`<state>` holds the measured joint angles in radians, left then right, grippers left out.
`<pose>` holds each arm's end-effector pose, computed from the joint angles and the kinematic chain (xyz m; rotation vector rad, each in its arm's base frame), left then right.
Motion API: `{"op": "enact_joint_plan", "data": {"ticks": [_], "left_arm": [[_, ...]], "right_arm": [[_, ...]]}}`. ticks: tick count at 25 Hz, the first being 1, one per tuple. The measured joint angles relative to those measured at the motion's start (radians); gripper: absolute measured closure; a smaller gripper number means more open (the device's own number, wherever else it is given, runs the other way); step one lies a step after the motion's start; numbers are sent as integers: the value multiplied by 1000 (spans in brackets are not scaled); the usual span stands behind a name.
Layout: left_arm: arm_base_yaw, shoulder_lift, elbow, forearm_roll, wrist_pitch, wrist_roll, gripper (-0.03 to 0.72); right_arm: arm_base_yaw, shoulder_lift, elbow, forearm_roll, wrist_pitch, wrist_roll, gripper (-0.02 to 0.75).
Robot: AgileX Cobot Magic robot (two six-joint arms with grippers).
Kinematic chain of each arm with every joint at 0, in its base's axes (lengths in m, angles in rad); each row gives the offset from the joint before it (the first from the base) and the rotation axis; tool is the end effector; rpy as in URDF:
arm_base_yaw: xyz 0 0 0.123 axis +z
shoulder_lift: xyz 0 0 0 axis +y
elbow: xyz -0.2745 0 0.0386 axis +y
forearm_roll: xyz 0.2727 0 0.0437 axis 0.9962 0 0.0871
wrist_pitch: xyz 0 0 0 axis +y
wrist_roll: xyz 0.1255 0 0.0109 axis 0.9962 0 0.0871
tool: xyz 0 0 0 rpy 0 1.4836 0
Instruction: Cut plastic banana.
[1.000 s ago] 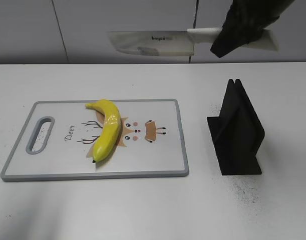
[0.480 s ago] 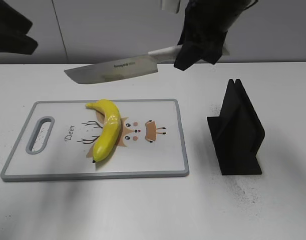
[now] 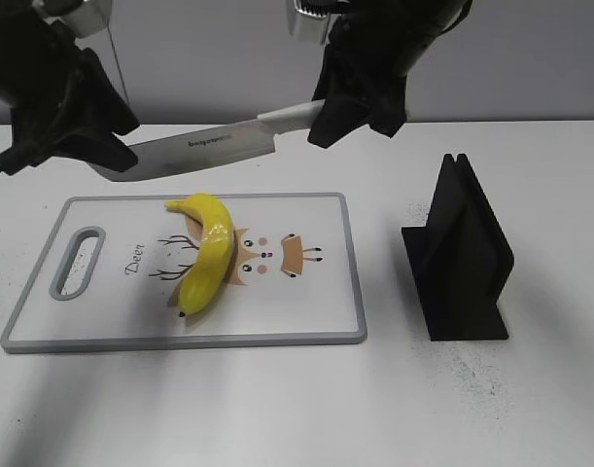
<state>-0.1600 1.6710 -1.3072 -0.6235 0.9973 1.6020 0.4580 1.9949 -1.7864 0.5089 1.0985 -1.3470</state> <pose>0.3638 -0.1213 0.2347 1.7222 1.8582 -0.3120 0.3964 0.2564 0.2394 -1.9062 1.7595 0.3926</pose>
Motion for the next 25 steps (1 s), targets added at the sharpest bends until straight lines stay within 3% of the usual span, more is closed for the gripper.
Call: {"op": "enact_joint_plan", "data": {"ticks": [7, 16, 21, 25], "left_arm": [[0, 64, -22, 11, -3, -3, 287], [0, 73, -28, 26, -15, -3, 689], [0, 100, -28, 60, -35, -2, 702], [0, 170, -28, 61, -76, 1, 702]], "right_arm": [[0, 0, 0, 7, 3, -25, 575], [0, 12, 0, 39, -22, -27, 575], [-1, 64, -3, 71, -34, -25, 575], [-1, 140, -3, 26, -48, 27, 575]]}}
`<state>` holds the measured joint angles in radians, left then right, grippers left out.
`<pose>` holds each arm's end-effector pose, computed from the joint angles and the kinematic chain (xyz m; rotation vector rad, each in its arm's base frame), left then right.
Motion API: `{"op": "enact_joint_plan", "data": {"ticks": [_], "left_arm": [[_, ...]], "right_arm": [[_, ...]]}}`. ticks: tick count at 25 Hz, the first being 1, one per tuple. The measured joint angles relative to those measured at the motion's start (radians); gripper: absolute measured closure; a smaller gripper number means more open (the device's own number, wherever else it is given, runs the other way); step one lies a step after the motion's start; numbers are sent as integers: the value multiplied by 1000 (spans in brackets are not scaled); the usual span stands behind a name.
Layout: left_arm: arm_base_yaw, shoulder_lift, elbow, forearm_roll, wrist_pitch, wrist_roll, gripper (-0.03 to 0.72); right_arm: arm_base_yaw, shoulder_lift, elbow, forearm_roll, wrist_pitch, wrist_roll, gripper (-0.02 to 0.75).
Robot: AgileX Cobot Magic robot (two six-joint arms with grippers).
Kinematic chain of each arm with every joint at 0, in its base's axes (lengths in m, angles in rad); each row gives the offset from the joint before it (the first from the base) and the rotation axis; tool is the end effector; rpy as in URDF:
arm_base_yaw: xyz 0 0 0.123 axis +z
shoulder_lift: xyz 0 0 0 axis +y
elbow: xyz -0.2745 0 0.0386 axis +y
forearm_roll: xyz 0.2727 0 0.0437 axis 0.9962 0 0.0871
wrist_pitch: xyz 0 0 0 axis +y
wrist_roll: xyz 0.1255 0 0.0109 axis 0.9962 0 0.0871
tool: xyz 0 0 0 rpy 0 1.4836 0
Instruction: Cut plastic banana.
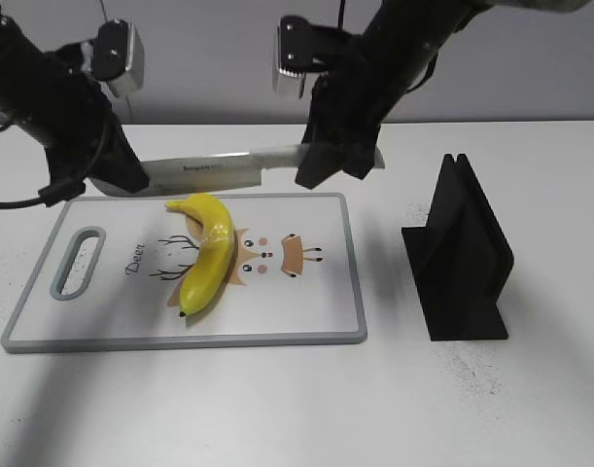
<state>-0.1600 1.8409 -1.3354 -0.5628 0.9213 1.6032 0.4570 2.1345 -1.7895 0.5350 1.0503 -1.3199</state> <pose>0.3916 -0.1174 0.1749 1.7686 1.9582 -0.2907 0.4127 0.2650 0.1764 -1.8804 1.8858 0.4690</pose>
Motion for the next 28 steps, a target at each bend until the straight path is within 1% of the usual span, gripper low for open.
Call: {"op": "enact_joint_plan", "data": {"ticks": [4, 6, 7, 10, 17, 23, 28], "left_arm": [[-7, 123, 0, -17, -24, -2, 702], [-10, 185, 0, -21, -34, -16, 700], [-9, 193, -7, -39, -23, -20, 696], [-10, 192, -9, -33, -29, -28, 696], [-18, 130, 0, -18, -25, -38, 695], [-23, -16, 0, -23, 25, -49, 696], [-24, -104, 0, -23, 35, -57, 698]], "right_arm": [[6, 104, 0, -89, 7, 123, 575], [10, 162, -1, -110, 18, 161, 574], [9, 180, -6, -117, 27, 170, 573], [8, 188, -15, -125, 40, 179, 572], [13, 141, -13, -146, 66, 208, 572], [16, 3, -24, -171, 111, 228, 572], [18, -47, -72, -177, 138, 228, 568]]}}
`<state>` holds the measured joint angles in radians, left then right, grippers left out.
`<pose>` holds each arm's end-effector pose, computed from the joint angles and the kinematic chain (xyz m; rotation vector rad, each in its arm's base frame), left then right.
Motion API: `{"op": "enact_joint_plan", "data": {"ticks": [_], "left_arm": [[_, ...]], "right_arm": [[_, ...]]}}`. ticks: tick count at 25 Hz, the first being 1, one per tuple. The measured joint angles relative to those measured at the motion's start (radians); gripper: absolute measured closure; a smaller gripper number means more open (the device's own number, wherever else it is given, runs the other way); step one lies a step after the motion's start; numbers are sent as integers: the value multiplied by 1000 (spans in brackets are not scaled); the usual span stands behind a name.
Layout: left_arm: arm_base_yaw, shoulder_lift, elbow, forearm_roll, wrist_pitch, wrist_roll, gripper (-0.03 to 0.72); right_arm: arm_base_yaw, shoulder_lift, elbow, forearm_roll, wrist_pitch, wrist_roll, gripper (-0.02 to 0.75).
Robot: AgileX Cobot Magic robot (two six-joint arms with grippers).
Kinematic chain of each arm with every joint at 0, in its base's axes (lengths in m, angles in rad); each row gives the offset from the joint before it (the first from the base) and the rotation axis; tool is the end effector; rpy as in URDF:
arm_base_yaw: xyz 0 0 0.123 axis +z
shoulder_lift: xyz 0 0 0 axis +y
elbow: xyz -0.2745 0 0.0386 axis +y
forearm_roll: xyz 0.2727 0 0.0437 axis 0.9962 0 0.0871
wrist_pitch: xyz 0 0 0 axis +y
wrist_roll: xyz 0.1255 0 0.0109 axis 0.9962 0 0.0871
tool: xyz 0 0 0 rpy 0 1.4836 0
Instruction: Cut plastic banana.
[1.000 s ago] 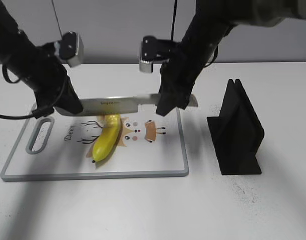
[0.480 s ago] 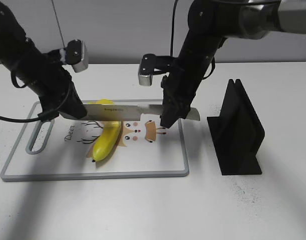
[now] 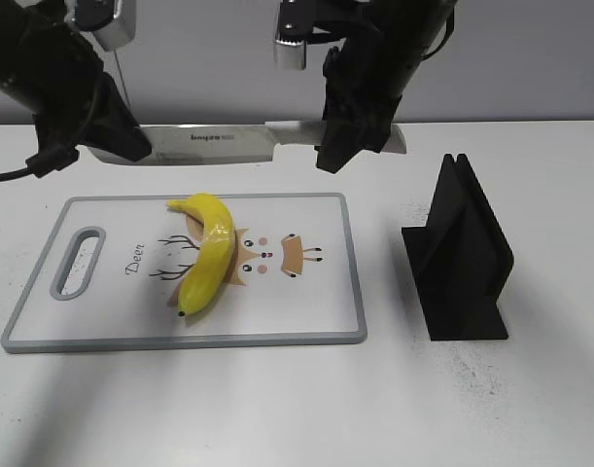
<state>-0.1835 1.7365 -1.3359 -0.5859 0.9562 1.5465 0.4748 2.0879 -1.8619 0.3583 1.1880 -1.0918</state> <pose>0.3771 -0.1279 0.2173 1.7119 1.9155 -0.2960 0.4048 0.2542 0.2091 -1.8694 2.0626 0.3635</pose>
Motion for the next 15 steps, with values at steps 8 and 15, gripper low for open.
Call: {"op": "enact_joint_plan", "data": {"ticks": [8, 15], "left_arm": [[8, -33, 0, 5, 36, -18, 439], [8, -33, 0, -27, 31, -126, 108]], "right_arm": [[-2, -3, -26, -23, 40, 12, 573], [-7, -3, -26, -42, 36, 41, 577]]}}
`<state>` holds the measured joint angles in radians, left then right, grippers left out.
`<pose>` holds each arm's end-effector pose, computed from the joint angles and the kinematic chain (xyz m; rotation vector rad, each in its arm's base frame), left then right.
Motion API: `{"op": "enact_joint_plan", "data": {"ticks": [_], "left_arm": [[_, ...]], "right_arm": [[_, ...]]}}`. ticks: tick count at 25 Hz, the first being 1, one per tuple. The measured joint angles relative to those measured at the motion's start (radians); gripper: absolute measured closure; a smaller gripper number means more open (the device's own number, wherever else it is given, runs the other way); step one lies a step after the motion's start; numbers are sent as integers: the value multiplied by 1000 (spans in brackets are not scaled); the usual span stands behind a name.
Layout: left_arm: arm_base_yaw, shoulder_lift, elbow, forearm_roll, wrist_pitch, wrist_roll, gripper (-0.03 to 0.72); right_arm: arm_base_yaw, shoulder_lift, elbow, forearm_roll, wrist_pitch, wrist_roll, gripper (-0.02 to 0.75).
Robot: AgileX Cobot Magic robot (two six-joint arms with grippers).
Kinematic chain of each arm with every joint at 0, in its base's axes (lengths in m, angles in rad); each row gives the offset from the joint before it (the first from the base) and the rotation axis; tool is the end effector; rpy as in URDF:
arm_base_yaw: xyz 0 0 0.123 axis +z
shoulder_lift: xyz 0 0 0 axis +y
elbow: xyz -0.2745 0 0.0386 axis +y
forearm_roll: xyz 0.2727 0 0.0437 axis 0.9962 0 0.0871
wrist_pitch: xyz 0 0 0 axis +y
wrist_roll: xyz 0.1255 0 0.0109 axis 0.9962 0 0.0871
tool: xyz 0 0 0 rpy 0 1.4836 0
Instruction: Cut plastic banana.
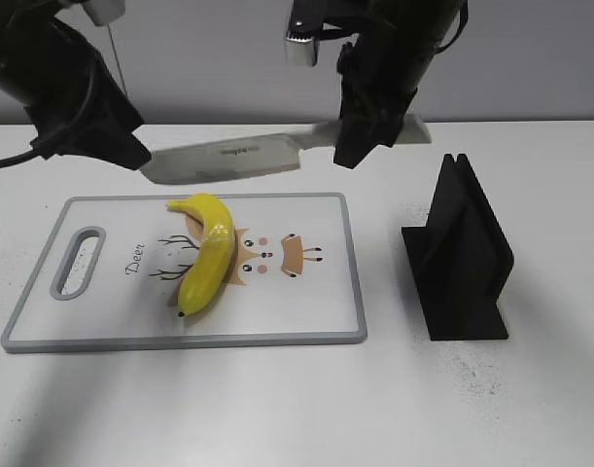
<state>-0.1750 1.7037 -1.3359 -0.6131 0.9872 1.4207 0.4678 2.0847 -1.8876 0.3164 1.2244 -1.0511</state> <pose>0.3712 -0.1271 0.2308 1.5750 2.0104 -0.3723 0.4070 0.2469 0.2159 -1.8596 2.1069 0.3250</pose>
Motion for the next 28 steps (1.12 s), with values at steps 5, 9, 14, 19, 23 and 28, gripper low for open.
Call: {"op": "enact_joint_plan", "data": {"ticks": [5, 9, 14, 19, 23, 28], "left_arm": [[10, -25, 0, 52, -129, -210, 102], [41, -73, -1, 141, -188, -486, 102], [97, -131, -1, 329, -128, -877, 102], [172, -154, -1, 428, 131, -1074, 102], [232, -164, 4, 446, 221, -1165, 104], [259, -255, 108, 451, 224, -1196, 111]], "right_arm": [[-4, 0, 0, -30, -1, 25, 577], [-5, 0, -18, -72, -1, 161, 577], [-5, 0, -97, -159, 1, 463, 577], [-7, -10, -167, -192, 1, 658, 577], [-7, -43, -169, -201, 1, 821, 577], [-7, -123, -117, -212, 1, 1020, 577]]}}
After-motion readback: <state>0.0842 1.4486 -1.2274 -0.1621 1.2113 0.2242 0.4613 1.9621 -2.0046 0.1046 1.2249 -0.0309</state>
